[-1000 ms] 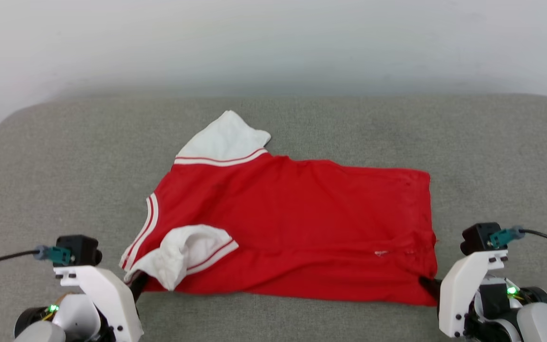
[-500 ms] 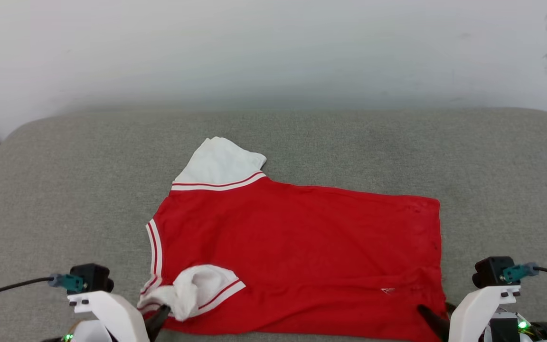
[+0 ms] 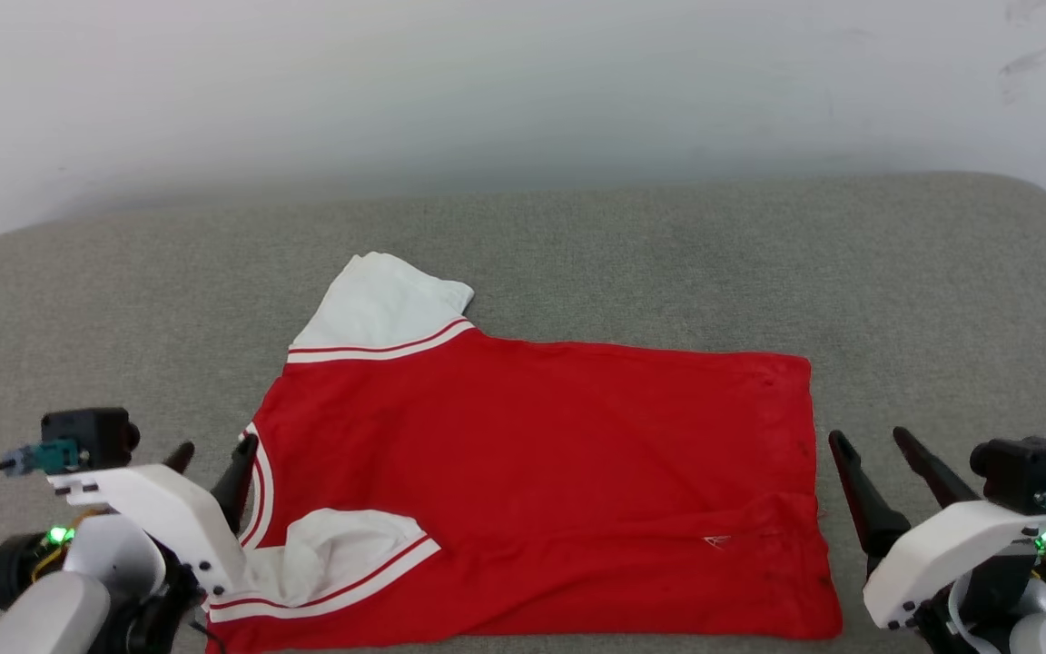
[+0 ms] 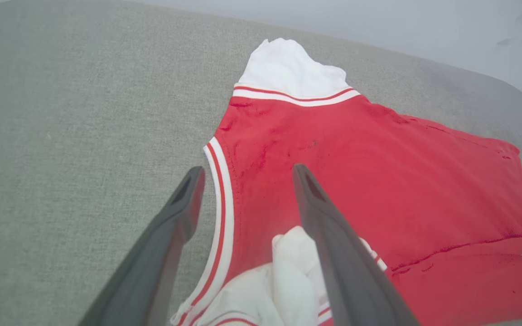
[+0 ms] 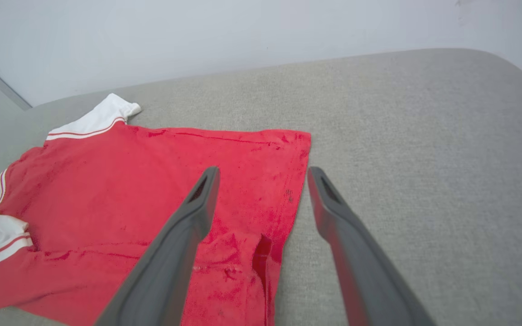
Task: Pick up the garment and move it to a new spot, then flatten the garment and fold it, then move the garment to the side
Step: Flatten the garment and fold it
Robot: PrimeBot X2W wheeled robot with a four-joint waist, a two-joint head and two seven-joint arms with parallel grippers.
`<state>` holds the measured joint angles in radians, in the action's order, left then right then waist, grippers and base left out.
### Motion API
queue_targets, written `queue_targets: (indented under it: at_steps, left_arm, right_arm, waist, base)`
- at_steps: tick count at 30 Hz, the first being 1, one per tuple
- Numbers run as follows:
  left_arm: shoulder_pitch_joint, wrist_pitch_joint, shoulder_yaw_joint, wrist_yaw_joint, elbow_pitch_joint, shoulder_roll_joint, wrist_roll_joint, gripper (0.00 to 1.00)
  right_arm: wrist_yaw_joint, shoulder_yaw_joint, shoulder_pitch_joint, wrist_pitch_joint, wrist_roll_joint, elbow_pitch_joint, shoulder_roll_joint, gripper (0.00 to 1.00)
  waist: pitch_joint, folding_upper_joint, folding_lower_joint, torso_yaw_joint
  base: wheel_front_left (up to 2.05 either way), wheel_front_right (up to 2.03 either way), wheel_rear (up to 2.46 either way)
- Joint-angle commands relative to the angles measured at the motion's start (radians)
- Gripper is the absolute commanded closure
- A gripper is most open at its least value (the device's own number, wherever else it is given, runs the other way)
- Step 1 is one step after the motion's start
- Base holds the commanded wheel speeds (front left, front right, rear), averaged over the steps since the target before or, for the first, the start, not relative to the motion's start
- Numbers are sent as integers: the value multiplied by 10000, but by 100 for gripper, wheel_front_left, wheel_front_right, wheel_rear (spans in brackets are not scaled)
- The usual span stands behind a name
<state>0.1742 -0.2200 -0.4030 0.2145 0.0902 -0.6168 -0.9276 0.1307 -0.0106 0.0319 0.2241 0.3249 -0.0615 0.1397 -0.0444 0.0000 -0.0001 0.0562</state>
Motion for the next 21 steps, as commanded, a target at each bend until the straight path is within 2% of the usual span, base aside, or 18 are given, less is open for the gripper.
queue_targets:
  at_steps: [1,7,13,16,19,21]
  left_arm:
    - [226,97,69,55,-59,-80,146,0]
    - [1803,499,345,318,-466,-364,956,0]
    - [3888,238,730,200,-41,-694,1196,0]
    - [4922,-237,739,-107,512,-895,1142,0]
    - [5926,-1141,851,-598,1237,-867,505,0]
    - [6495,-1915,857,-862,1760,-1112,145,0]
  right_arm:
    - [-1,20,194,-147,-106,112,-81,0]
    - [0,31,829,-1295,-689,936,-490,0]
    - [-1,-210,1531,-2009,-1022,1581,-788,0]
    - [-1,-383,1854,-2265,-1053,1741,-870,0]
    - [-1,-534,2138,-2405,-1104,1748,-907,0]
    - [-1,-657,2250,-2478,-981,1705,-916,0]
  waist:
    - [-217,0,1,181]
    - [-1409,0,1,800]
    - [-2913,0,1,1594]
    - [-3543,0,1,1979]
    - [-4069,0,1,2317]
    - [-4346,0,1,2535]
  base:
    - [0,0,0]
    - [0,0,0]
    - [0,0,0]
    - [0,0,0]
    - [0,0,0]
    - [0,0,0]
